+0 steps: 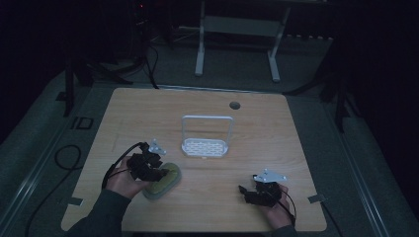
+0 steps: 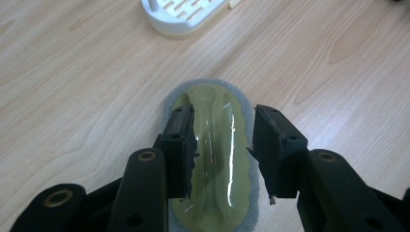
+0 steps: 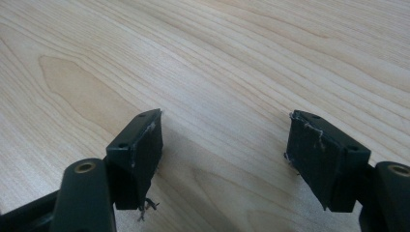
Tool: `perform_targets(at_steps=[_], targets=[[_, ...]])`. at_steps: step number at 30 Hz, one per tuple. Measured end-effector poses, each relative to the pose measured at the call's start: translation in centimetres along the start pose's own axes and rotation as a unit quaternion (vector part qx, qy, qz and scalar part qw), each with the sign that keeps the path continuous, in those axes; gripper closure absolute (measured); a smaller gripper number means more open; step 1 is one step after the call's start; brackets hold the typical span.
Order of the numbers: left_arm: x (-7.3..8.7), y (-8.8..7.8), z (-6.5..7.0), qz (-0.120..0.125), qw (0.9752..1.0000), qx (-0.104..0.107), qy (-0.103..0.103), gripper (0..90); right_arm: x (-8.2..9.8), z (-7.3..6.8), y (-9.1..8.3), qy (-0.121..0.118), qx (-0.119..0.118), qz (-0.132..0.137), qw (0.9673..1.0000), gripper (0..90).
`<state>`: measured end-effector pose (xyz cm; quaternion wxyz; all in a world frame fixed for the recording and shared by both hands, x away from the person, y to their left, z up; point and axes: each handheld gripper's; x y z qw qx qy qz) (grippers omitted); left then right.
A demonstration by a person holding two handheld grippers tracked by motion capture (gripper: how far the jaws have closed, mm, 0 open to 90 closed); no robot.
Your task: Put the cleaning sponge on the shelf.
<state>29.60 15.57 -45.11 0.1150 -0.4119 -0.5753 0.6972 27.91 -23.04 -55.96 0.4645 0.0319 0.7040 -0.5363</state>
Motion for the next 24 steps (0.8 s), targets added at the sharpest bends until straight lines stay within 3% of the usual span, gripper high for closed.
perform_targets(at_steps=[11,24], targets=[[-0.9,1.1,-0.9,-0.046,0.9988,0.011,-0.012,59.3,0.0,0.0,0.0,-0.003,0.000,0.001,1.0000,28.2],[-1.4,2.2,-1.5,-0.080,0.9962,0.027,-0.020,57.0,0.0,0.0,0.0,-0.002,0.000,0.000,1.0000,28.1]])
Point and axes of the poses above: each handheld gripper's, and its own axes: y roughly forward along the jaws, x roughly out of its underside, z roughly to its right, and after that the axes turned 4 degrees about -z, right-handed
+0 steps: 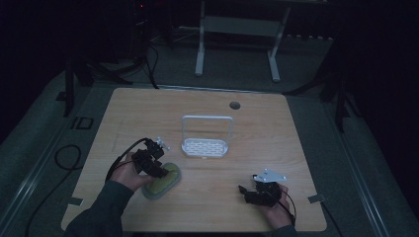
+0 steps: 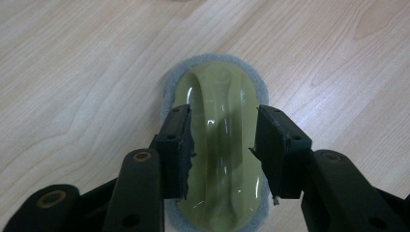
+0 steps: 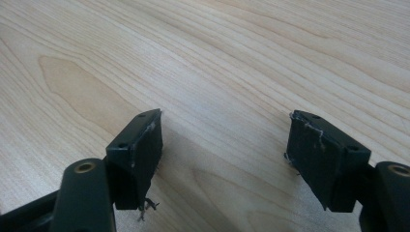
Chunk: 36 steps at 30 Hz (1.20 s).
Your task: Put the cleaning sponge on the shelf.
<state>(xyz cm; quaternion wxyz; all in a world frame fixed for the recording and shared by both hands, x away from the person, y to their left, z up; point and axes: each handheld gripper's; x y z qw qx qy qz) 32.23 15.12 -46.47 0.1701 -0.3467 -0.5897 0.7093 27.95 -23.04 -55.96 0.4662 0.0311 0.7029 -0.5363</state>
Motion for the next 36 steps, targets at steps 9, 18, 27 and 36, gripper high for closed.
perform_targets(at_steps=[9,18,27,36], targets=[[-0.7,0.4,-0.2,-0.031,0.9995,0.005,0.000,56.9,0.0,0.0,0.0,0.001,0.000,-0.001,1.0000,28.1],[-1.3,0.9,-0.4,-0.058,0.9983,0.007,-0.003,57.0,0.0,0.0,0.0,0.001,0.000,0.000,1.0000,28.2],[-1.6,1.2,-0.4,-0.081,0.9967,0.007,0.004,58.6,0.0,0.0,0.0,0.001,0.000,0.000,1.0000,28.1],[-2.1,1.4,-0.3,-0.102,0.9946,0.012,0.008,62.1,0.0,0.0,0.0,0.000,0.000,0.000,1.0000,28.1]])
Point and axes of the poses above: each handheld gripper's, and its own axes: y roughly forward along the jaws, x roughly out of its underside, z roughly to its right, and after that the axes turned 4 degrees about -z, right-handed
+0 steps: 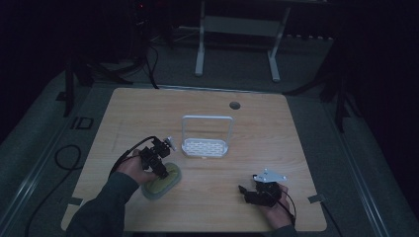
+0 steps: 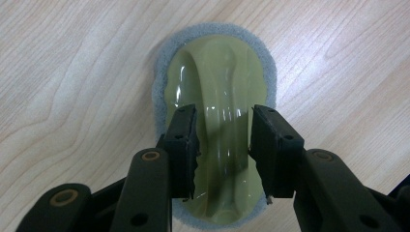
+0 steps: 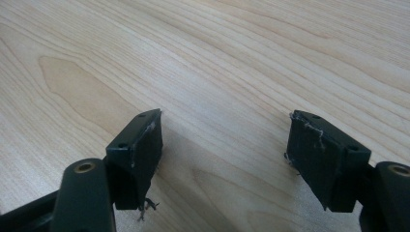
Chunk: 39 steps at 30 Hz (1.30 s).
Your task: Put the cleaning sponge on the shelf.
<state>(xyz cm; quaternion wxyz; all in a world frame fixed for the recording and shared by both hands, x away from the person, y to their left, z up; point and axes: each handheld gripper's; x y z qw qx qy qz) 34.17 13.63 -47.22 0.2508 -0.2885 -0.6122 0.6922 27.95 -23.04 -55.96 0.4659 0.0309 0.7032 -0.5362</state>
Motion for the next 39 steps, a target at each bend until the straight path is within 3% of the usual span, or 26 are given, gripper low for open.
perform_targets(at_steps=[26,39], targets=[[-1.0,0.1,0.0,-0.049,0.9987,0.005,0.014,70.6,0.0,0.0,0.0,0.000,0.000,0.000,1.0000,28.1],[-1.2,-0.2,0.1,-0.042,0.9988,-0.003,0.026,71.3,0.0,0.0,0.0,0.000,0.000,0.000,1.0000,28.1]])
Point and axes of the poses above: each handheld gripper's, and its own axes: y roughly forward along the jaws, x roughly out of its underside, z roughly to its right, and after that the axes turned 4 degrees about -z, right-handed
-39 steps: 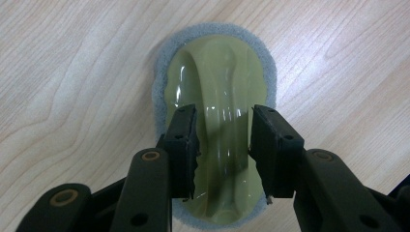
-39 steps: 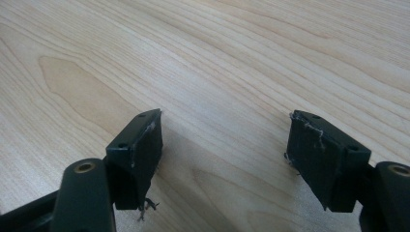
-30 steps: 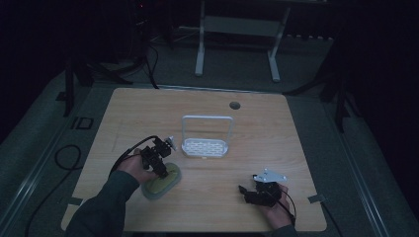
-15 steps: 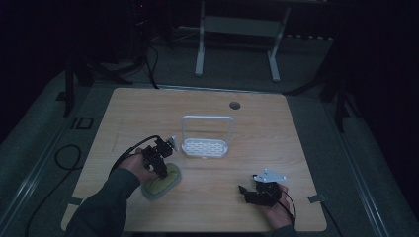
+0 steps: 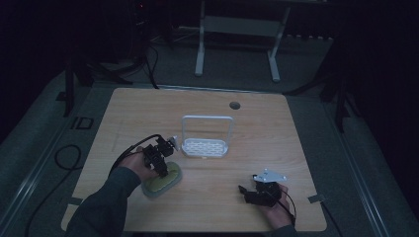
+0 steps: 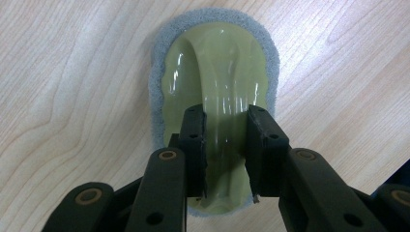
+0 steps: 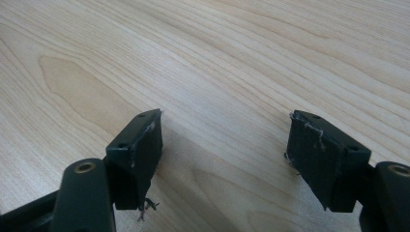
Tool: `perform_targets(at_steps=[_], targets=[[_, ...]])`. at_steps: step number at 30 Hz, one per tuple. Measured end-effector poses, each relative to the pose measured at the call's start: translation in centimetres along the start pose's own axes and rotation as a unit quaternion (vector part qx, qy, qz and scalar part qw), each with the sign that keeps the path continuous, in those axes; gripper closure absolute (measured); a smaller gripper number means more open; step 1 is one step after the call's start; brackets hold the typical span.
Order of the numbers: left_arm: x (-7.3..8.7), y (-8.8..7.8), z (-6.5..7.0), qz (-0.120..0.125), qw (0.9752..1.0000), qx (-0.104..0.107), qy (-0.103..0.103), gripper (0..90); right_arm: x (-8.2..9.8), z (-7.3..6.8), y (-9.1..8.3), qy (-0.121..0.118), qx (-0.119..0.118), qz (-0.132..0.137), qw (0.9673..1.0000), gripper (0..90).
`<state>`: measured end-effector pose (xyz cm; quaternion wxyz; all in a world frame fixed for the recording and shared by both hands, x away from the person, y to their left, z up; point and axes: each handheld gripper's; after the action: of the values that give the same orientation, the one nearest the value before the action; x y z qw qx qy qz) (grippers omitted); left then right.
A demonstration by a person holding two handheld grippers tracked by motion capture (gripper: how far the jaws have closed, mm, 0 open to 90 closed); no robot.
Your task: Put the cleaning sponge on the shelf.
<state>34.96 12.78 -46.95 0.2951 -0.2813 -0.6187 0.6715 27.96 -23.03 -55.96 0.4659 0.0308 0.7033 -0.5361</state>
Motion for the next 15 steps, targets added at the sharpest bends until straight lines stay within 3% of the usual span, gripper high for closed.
perform_targets(at_steps=[15], targets=[[-0.50,-0.75,0.30,0.019,0.9997,-0.013,0.011,71.4,0.00,0.00,0.00,0.000,0.000,0.000,1.0000,28.1]])
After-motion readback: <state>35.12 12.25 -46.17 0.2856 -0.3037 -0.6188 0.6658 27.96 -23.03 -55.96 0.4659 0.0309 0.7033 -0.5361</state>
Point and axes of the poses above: each handheld gripper's, and its own axes: y roughly forward along the jaws, x roughly out of its underside, z roughly to its right, and after that the axes turned 4 degrees about -z, right-handed
